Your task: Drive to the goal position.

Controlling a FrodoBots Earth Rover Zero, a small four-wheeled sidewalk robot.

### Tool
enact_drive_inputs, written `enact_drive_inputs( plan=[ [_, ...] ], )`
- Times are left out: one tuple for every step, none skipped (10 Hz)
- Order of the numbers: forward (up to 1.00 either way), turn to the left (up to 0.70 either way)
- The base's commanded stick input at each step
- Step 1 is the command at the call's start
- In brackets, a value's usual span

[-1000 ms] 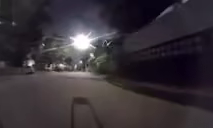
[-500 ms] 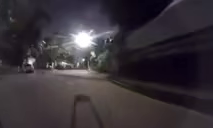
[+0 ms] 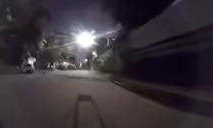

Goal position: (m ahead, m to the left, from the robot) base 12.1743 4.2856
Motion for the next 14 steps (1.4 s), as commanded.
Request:
enact_drive_inputs(
  plan=[
    [1.00, 0.00],
    [1.00, 0.00],
    [1.00, 0.00],
    [1.00, 0.00],
    [1.00, 0.00],
    [1.00, 0.00],
    [1.00, 0.00],
    [1.00, -0.25],
    [1.00, -0.40],
    [1.00, -0.40],
    [1.00, -0.40],
    [1.00, -0.40],
    [1.00, -0.40],
    [1.00, -0.37]
  ],
)
